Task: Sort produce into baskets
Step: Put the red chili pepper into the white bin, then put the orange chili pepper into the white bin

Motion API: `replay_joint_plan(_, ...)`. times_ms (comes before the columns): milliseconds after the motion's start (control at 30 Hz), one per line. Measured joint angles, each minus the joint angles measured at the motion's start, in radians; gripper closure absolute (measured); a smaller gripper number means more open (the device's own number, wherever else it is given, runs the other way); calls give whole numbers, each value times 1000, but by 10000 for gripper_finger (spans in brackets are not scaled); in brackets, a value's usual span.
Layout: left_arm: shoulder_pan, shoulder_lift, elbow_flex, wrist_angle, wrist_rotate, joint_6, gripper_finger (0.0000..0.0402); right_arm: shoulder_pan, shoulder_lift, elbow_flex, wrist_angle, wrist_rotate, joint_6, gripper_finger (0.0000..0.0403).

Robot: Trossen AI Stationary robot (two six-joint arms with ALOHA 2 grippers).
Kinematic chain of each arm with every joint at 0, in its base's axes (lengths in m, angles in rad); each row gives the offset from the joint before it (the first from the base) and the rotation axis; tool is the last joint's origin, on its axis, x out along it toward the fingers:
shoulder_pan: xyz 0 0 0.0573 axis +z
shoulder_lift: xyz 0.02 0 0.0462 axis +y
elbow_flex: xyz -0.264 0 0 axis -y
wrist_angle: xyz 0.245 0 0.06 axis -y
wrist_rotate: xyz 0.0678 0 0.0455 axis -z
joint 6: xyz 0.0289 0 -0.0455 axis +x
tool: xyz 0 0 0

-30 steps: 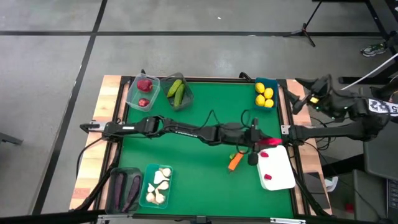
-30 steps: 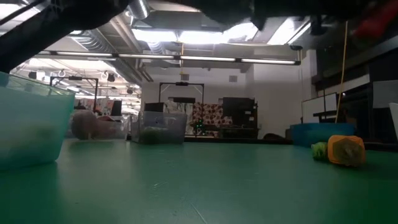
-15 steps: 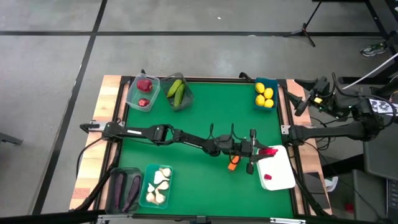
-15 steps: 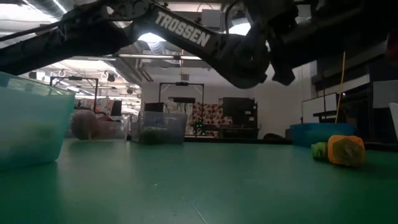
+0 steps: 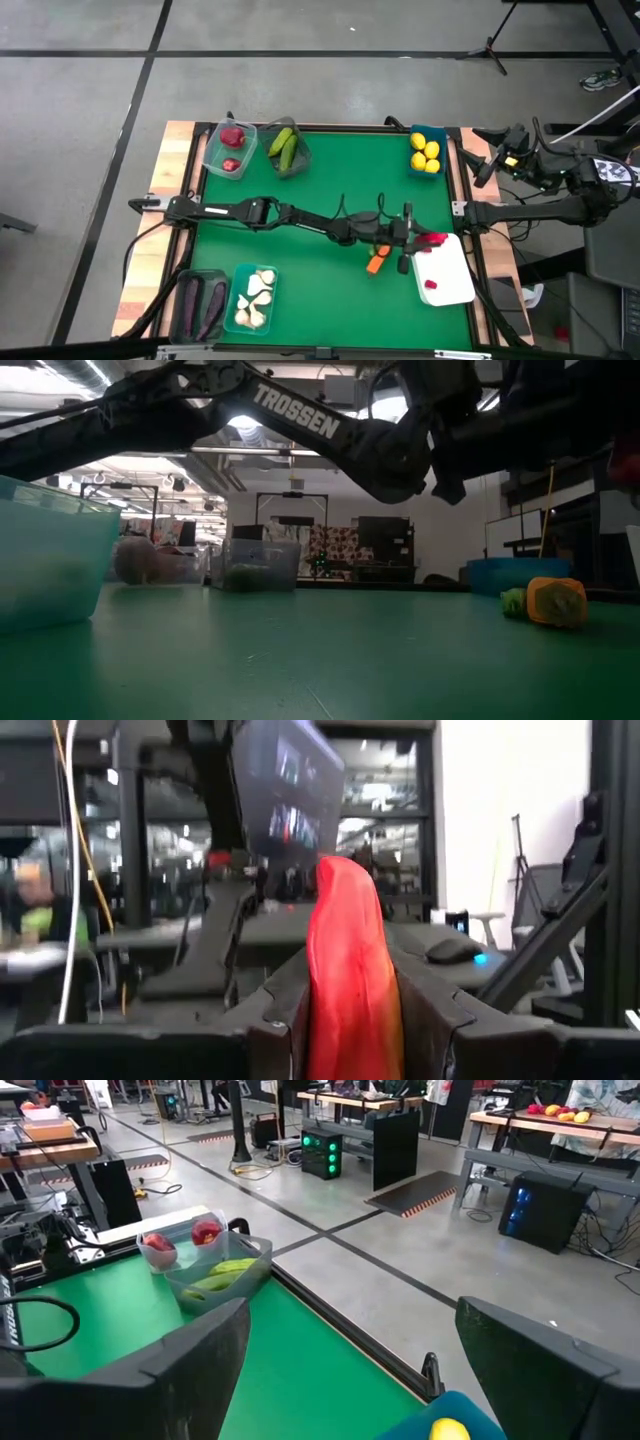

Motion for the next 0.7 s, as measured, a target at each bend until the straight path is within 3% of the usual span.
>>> replay_joint_plan(133, -1, -1, 0, 78, 46, 82, 297, 0, 0, 0, -16, 0, 0, 52)
replay_joint_plan(700, -29, 0, 0, 58, 95, 247, 240, 0, 0, -1, -119, -40, 59, 52)
